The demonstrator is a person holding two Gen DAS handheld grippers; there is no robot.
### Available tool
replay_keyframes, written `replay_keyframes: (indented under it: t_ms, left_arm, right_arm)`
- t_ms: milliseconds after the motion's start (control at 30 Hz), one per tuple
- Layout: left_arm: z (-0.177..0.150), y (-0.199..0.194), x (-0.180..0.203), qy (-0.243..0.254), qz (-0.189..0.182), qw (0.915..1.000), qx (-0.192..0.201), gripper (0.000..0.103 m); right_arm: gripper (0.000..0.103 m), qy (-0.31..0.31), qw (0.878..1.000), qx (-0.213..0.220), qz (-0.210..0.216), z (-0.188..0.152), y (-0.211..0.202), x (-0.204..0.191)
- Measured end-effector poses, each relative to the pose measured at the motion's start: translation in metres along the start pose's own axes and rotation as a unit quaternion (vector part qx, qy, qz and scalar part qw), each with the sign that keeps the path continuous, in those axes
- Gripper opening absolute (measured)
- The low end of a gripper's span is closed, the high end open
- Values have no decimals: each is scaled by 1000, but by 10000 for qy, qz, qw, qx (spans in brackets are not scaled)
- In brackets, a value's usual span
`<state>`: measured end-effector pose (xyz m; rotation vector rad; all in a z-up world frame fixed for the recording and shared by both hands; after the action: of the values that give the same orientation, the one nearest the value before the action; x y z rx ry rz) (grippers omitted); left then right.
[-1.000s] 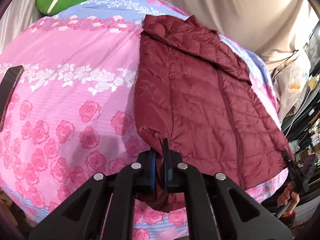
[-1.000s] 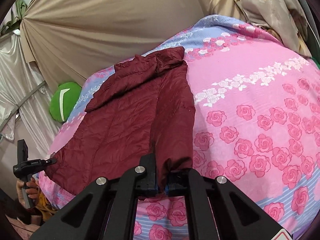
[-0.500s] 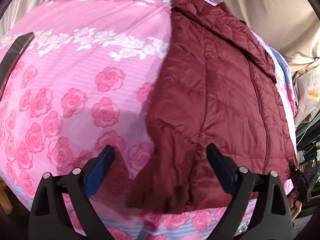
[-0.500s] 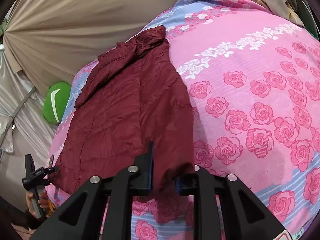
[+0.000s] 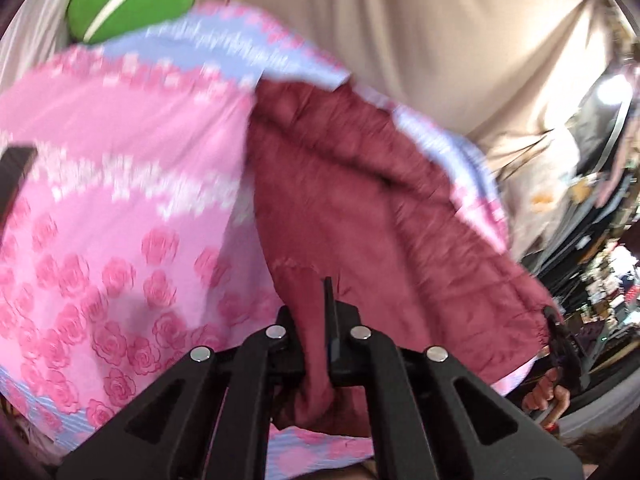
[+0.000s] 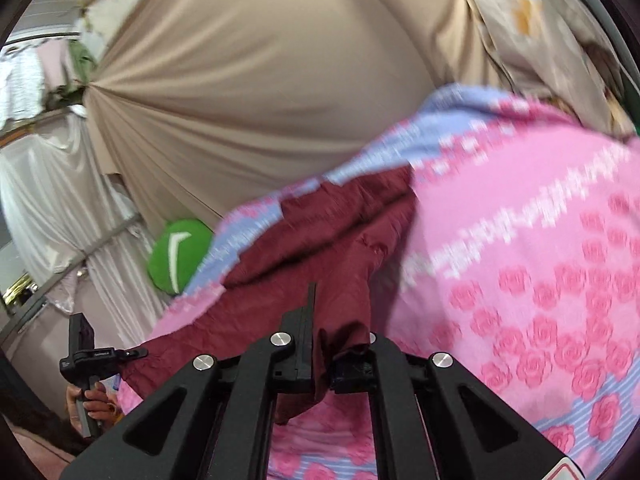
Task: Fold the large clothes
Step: 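Grasp the jacket hem with both tools and lift it toward the collar, then carry the held hem over the jacket with both tools and lay it down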
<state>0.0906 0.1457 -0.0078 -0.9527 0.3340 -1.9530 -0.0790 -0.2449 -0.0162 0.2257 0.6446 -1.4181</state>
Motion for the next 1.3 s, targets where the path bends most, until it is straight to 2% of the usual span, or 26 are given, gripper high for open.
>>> replay_keyframes:
  t_ms: [133,300,400,467,567,667,733,833,933,1033,1100,1167,1267,1300]
  left_arm:
    - [25,-71,33,250,-452,9953,821,1]
    - [51,-156,70,603,-756,9779,1856,2]
    - [72,-180,85,784,-745,9679,2267,2]
    - [87,-177,93,910,-640,9662,2324,2]
    - [114,-138,105,1030,-400,9726,2046,2]
    - [140,-65,108,1005,96,9829,1541,2]
    - [159,2,95,934,593,9878,1098,2]
    - [170,92,56,842,1443,9845,537,2]
    - [158,171,14,653,1859,9803,-127,2]
    - [139,227,-24,381,2053,9755,-698,3]
    - [125,249,-45,178,2038,9742,-957,5]
    - [118,252,-50,114,1932,9767,-926,6]
    - [122,226,-46,116,1894,9794,-696,13]
    - [128,210,-41,153,1884,9807,-506,21]
  right_arm:
    - [3,-317,9951,810,477,36,-49,-35]
    - [3,-857,9751,1784,998,73,-122,-76]
    - [3,-929,9644,2152,1221,96,-143,-92]
    - [3,-896,9627,2178,1333,113,-138,-94]
    - [3,-808,9708,1961,1121,134,-98,-80]
    - [3,-285,9852,1425,907,151,-25,-38]
    - [3,163,9936,947,587,154,37,3]
    - [3,628,9971,414,120,147,107,52]
    - [4,1212,9913,-254,-443,120,176,110]
    - [9,1392,9831,-827,-858,90,215,144]
    - [17,1497,9771,-1106,-1027,76,226,159]
    - [20,1643,9739,-1155,-1055,71,223,169]
    - [28,1552,9763,-807,-1277,86,197,174]
    - [30,1406,9781,-612,-1409,94,184,172]
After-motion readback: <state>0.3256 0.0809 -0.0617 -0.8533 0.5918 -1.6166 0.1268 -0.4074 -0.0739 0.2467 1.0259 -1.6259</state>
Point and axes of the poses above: each gripper's, at about its wrist camera, not at the fingertips, and y roughly the way its jaws point, x to its right, z to its top, the point moved 8 cm from there along y, roughly the way its jaws point, and after that the axes turned 2 degrees about x, right-handed, at the moved point
